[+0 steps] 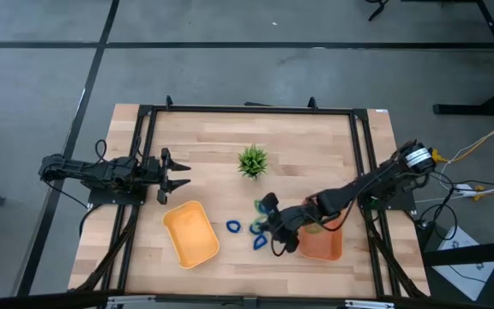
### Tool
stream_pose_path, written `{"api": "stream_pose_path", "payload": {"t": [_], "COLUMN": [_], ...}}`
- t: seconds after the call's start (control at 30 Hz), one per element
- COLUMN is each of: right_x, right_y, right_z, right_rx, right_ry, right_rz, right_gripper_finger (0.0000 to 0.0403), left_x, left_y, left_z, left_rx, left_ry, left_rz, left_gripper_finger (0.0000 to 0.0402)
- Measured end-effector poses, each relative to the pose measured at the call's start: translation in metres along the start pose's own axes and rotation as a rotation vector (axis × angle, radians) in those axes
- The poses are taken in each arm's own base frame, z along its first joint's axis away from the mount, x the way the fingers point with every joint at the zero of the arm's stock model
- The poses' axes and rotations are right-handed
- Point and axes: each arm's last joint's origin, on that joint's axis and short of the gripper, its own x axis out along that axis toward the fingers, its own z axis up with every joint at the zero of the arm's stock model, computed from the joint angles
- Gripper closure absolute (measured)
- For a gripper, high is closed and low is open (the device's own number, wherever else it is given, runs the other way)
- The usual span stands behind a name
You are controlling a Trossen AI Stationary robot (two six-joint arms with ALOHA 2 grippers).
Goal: Sort spring keychains
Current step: Put the green spring keychain into the orange bin
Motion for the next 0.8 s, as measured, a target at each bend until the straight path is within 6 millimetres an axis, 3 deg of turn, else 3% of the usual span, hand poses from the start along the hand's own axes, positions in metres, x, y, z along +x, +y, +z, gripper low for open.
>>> {"api": "stream_pose_path", "payload": {"t": [0.8], "right_x": [-0.045], "right_y": [0.047], "right_z": [-0.005], "right_rx": [0.111], "right_ry": [0.131], "right_rz": [-0.156], "right_gripper_finger": [0.0394], "left_x": [0.000], "left_y": [0.000], "left_z": [0.000], "left_rx": [0.000], "left_ry": [0.002], "left_rz": [-0.001], "left_gripper_finger": [0.0205]}}
